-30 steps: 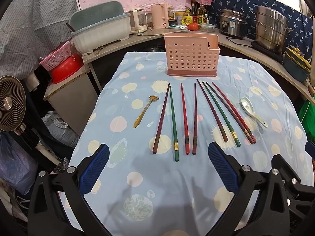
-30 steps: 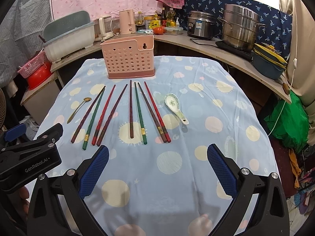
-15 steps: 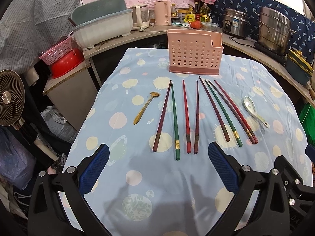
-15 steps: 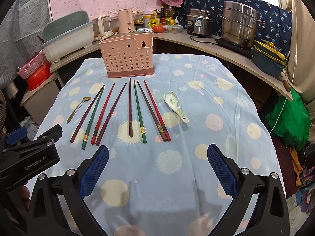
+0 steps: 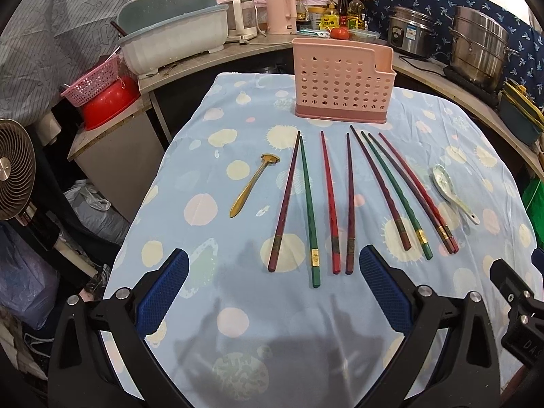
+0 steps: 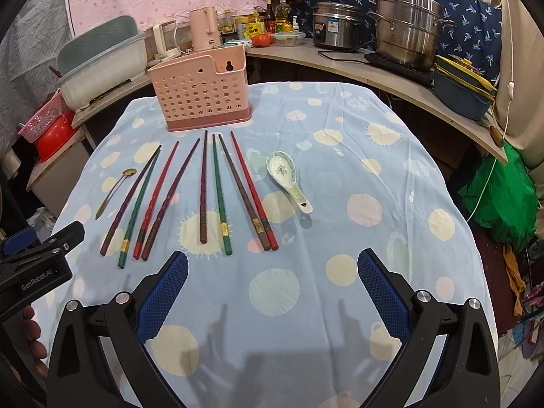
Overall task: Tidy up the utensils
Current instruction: 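Move left gripper to the gold spoon while right gripper approaches the white ceramic spoon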
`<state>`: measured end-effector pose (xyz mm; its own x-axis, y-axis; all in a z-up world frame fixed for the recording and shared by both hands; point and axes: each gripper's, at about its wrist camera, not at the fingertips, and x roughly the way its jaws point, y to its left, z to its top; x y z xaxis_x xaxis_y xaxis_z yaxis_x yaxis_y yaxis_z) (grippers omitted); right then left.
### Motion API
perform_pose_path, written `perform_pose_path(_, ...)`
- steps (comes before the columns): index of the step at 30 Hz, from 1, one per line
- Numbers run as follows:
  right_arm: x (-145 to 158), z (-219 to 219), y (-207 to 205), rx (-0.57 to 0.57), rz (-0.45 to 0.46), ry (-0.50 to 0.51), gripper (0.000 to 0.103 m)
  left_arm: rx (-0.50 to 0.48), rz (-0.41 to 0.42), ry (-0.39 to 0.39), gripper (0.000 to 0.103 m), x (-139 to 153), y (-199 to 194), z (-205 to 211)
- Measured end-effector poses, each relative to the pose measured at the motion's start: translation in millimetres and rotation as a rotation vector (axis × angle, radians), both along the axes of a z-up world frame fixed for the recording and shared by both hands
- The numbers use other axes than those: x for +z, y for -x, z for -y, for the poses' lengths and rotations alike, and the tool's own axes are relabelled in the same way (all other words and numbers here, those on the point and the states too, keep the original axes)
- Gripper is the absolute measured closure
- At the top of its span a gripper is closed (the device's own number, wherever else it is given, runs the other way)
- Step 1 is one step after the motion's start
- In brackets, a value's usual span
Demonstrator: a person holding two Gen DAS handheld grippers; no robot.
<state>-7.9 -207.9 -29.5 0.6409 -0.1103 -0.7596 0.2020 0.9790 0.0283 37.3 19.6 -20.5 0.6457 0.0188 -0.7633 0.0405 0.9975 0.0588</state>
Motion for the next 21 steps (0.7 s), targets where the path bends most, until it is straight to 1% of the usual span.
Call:
perform_pose_path(8,-12.9,7.1,-23.1,-0.004,-0.026,-0.002,0.007,0.032,-0.014,-0.016,0.007,-13.9,-29.7,-18.1)
perform_pose_path(12,-18.0,8.9,-34.1,-0.006,-0.035,-0.001,0.007,0.056,-0.021,-0.011,0.007,-20.0,-48.8,-32.3)
perform_pose_path(15,-20.8,9.7,-41.5,-0.005,-0.039,-0.001,0.007,0.076,-0.025,0.007,0.007,-24.3,-64.2,-44.3)
perform_pose_path(21,-27.0,10.1,-59.5,-0.007,-0.052,-0.004,0.007,0.074,-0.052,-0.003,0.013,-37.5,-89.1,-52.2)
